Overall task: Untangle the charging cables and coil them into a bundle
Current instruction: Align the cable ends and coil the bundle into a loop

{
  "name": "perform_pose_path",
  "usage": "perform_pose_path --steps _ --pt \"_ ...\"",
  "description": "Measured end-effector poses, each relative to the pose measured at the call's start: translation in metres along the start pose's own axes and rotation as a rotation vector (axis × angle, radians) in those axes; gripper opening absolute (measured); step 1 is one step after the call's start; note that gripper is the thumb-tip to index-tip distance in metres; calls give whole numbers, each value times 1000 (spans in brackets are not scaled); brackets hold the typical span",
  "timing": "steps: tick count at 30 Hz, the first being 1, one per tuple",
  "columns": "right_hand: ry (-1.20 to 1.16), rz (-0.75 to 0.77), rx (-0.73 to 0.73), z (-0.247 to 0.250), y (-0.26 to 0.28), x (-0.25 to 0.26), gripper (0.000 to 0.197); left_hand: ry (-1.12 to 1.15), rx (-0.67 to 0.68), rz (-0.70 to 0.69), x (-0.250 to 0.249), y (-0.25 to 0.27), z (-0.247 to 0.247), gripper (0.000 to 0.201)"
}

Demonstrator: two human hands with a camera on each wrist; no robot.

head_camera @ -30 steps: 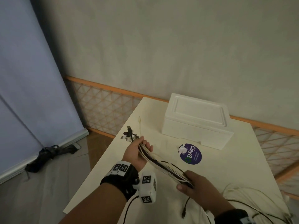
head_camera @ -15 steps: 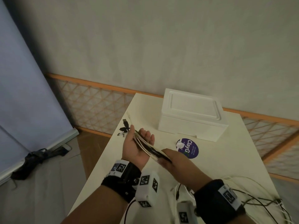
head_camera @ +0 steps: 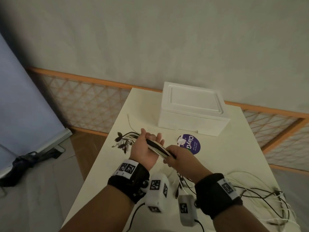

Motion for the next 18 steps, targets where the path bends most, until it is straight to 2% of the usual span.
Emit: perform_pose_path --steps 4,10,13,18 --pt "212 31 -113 3 -8 -13 17 74 -57 -11 -2 -5 -5 49" --pt "351 -217 -131 26 -10 -107 20 62 -103 -140 -49 -16 -1 46" --pt "431 -241 -166 33 -2 -135 20 54 -142 -129 -48 -23 13 46" --pt "471 -274 -304 53 13 -153 38 67 -185 -93 -41 -36 25 46"
Point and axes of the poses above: each hand's wrist, its own y-axis away from the middle knuckle, its own z-axis out of the back of the hand, x = y × z, the point moved 9 cm from there along -y, towards the middle knuckle, and after that the axes turned 7 degrees about -y, right-handed, at the moved point
